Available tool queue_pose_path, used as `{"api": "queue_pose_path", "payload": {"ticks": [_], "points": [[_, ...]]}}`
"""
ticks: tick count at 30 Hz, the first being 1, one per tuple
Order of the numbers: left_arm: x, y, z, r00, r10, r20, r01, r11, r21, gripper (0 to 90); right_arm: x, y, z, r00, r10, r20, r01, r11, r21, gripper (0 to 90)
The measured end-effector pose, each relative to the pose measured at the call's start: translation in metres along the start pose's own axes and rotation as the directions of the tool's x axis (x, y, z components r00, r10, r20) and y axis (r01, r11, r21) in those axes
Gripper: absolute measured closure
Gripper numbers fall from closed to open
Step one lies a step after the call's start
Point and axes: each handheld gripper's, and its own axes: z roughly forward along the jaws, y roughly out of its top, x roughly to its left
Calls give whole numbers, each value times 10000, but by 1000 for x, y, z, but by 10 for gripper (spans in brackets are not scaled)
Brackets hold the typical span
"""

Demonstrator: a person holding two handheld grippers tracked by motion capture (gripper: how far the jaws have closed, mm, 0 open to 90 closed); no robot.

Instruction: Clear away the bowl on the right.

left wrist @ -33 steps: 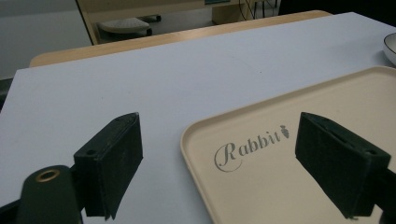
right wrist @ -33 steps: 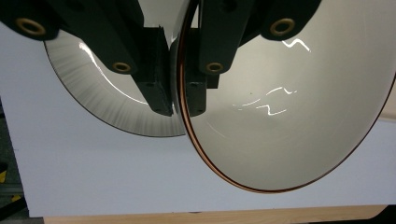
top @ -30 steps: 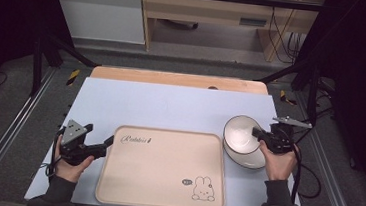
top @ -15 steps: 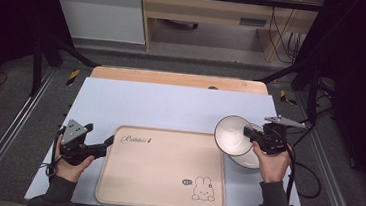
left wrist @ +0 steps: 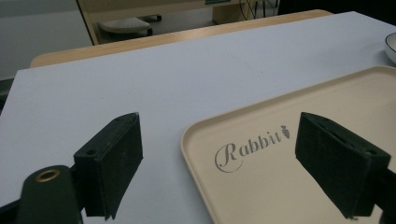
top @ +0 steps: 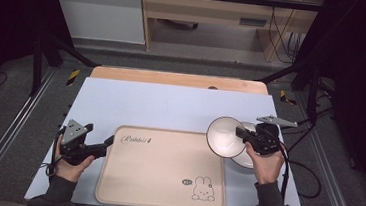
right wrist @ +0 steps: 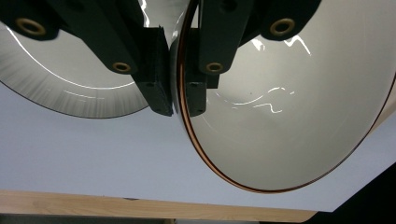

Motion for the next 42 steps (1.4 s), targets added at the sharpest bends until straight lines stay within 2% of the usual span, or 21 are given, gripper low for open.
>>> {"api": "queue_pose_path", "payload": {"ticks": [6, 14, 19, 31, 42], "points": [[-1, -1, -1, 10000, 68, 33, -68, 10000, 19, 146, 6, 1, 1, 9999, -65, -87, 65, 10000, 5, 827], [-1, -1, 0, 10000, 58, 23, -58, 10000, 37, 146, 21, 3, 9, 9979, -383, -521, 390, 9992, 130, 826], [0, -1, 0, 10000, 61, 34, -62, 10000, 39, 146, 29, 3, 13, 9971, -414, -638, 430, 9988, 231, 826], [0, -1, 0, 10000, 37, 22, -37, 10000, 42, 145, 47, 6, 24, 9909, -852, -1041, 887, 9956, 301, 826], [-1, -2, 1, 10000, 95, 32, -95, 9999, 72, 145, 63, 12, 35, 9848, -982, -1430, 1042, 9939, 349, 826]]}}
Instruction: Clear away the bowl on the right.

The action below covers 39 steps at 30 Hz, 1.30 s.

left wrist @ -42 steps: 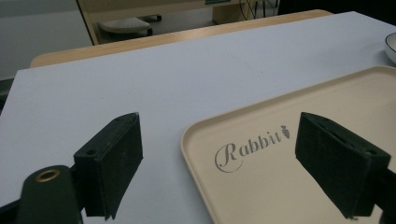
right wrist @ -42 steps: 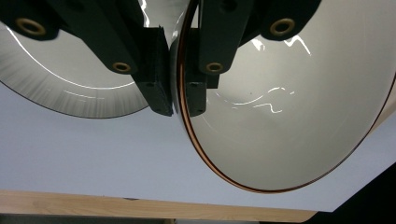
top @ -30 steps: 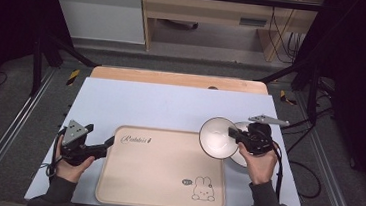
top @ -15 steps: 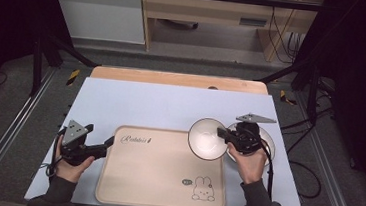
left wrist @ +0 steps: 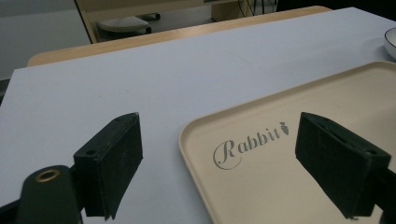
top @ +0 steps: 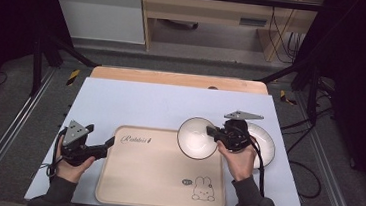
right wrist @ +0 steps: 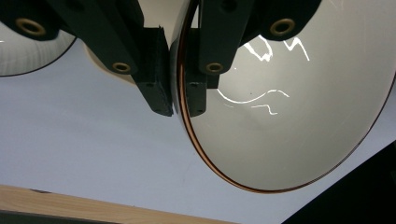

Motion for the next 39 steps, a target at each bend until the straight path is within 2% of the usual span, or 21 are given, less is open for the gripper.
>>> {"api": "queue_pose_path", "payload": {"ticks": [22, 29, 39], "points": [[-1, 0, 1, 10000, 42, 41, -43, 10000, 28, 145, 12, 2, 33, 9995, -204, -240, 216, 9983, 533, 826], [-2, -1, 1, 10000, 54, 49, -54, 10000, 55, 144, 14, 1, 42, 9995, -99, -294, 118, 9978, 652, 826], [-2, -1, 2, 10000, 47, 49, -47, 10000, 61, 145, 17, -3, 58, 9996, -162, -228, 182, 9956, 915, 826]]}}
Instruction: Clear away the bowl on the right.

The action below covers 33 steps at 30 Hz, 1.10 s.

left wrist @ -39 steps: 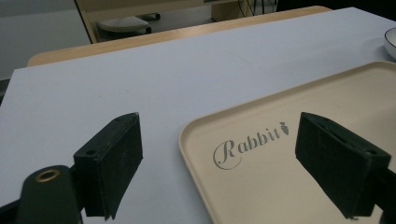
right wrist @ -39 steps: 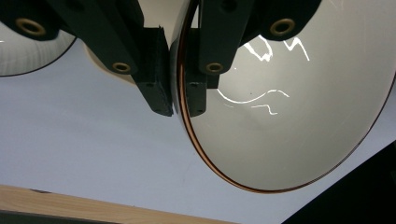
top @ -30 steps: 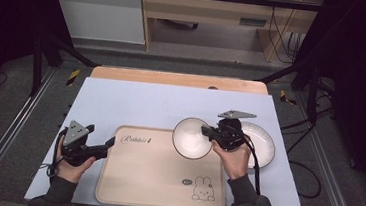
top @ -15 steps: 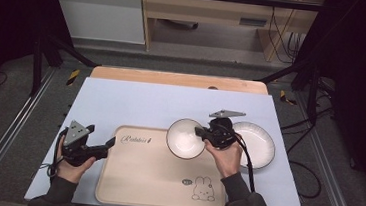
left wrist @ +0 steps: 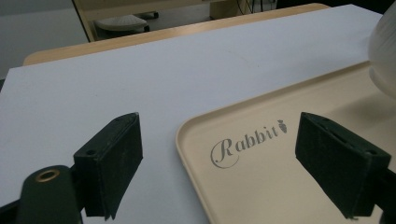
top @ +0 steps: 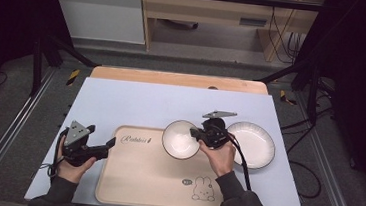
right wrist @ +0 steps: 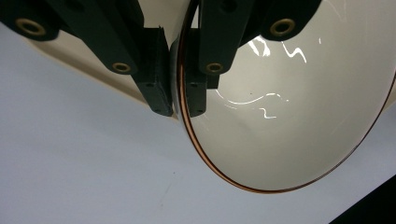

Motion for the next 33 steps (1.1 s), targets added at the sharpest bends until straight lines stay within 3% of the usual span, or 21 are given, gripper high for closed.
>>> {"api": "queue_pose_path", "payload": {"ticks": [33], "points": [[0, -2, 3, 10000, -21, 41, 21, 9999, 106, 145, 4, -8, 39, 9998, 187, -107, -180, 9980, 607, 825]]}}
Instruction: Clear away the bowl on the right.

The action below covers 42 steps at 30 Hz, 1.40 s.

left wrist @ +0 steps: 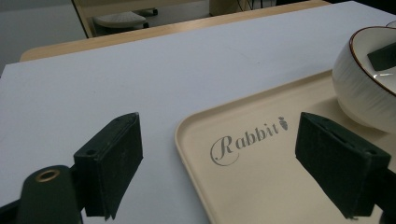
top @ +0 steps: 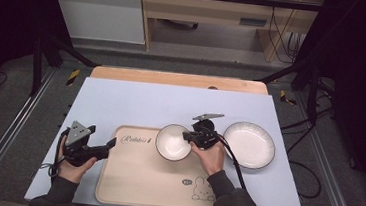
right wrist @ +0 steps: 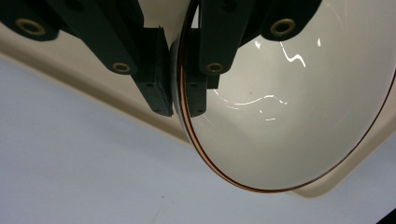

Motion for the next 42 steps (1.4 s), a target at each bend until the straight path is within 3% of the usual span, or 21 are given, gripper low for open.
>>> {"api": "queue_pose_path", "payload": {"ticks": [25, 42], "points": [[0, 0, 0, 10000, -14, -4, 14, 10000, 4, 146, -1, -2, 11, 10000, 10, -6, -10, 9999, 154, 820], [1, 0, 0, 10000, -19, -15, 19, 10000, 15, 146, -3, -4, 19, 9996, 46, 278, -52, 9997, 224, 819]]}}
